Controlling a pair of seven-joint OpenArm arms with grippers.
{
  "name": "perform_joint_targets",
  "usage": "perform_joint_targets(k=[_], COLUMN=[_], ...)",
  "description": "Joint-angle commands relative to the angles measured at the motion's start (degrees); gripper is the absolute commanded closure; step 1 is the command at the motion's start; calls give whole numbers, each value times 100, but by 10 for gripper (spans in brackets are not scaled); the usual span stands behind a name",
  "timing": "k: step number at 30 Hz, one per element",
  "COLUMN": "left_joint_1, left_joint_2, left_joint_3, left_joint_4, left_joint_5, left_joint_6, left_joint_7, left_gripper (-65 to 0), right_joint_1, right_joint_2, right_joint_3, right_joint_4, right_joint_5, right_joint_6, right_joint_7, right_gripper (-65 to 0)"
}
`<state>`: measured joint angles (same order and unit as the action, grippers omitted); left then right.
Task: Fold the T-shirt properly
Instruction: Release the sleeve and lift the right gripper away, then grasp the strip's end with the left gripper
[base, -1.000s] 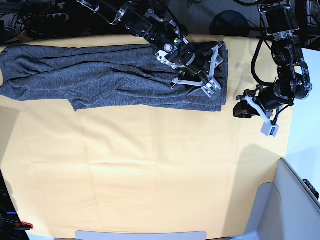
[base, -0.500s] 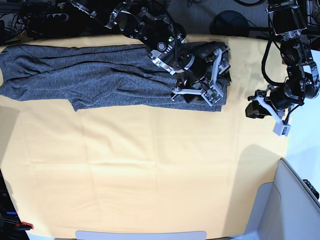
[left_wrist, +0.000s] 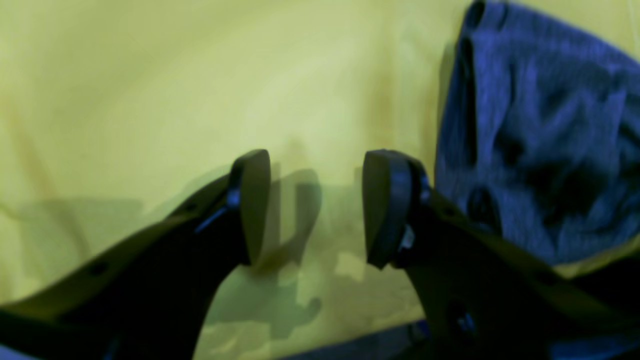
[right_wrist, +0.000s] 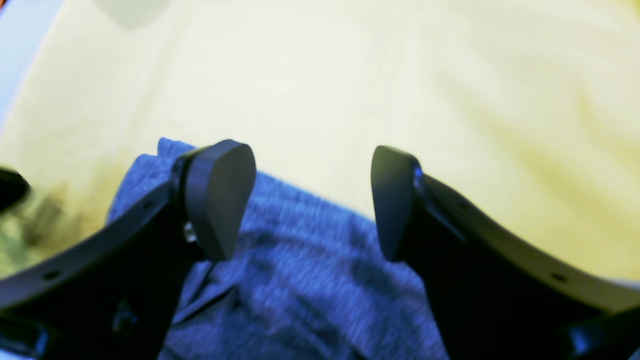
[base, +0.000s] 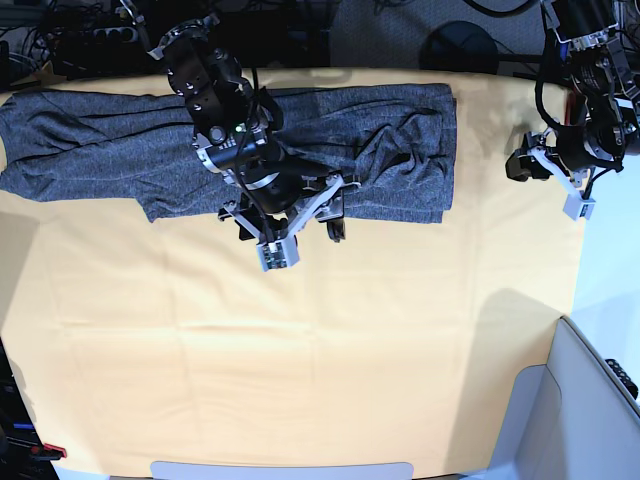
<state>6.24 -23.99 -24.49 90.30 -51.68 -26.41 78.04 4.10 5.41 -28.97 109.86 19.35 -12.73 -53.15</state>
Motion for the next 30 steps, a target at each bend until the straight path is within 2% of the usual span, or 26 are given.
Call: perform_joint_targets(k=[1, 4, 9, 12, 19, 24, 30], left_joint_1=[22, 84, 92, 75, 57, 57, 84], left_joint_2=[-94, -76, 38, 153, 443, 680, 891], left_joint_3=[-96, -105, -70, 97, 599, 889, 1240], left_joint_4=[20, -138, -648, -991, -1166, -1140, -1131], left_joint_5=[-304, -779, -1166, -1263, -1368, -1368, -1368], left_joint_6=[-62, -88, -88, -88, -88, -88, -88], left_joint_7=[51, 196, 196, 196, 174, 196, 196], left_gripper=[-294, -294, -294, -294, -294, -294, -293], right_joint_1=[113, -19, -353, -616, -1038, -1258, -1399], right_joint_2=[17, 52, 8, -141, -132, -44, 123], right_joint_3=[132, 537, 1548, 2242, 3622, 4124, 4176], right_joint_4=[104, 121, 130, 165, 605, 614, 605], right_joint_5=[65, 170, 188, 188, 179, 179, 179], right_joint_6=[-129, -542, -894, -920, -920, -911, -911], right_joint_7=[150, 150, 150, 150, 150, 141, 141], right_gripper=[-395, -395, -395, -395, -394, -394, -394])
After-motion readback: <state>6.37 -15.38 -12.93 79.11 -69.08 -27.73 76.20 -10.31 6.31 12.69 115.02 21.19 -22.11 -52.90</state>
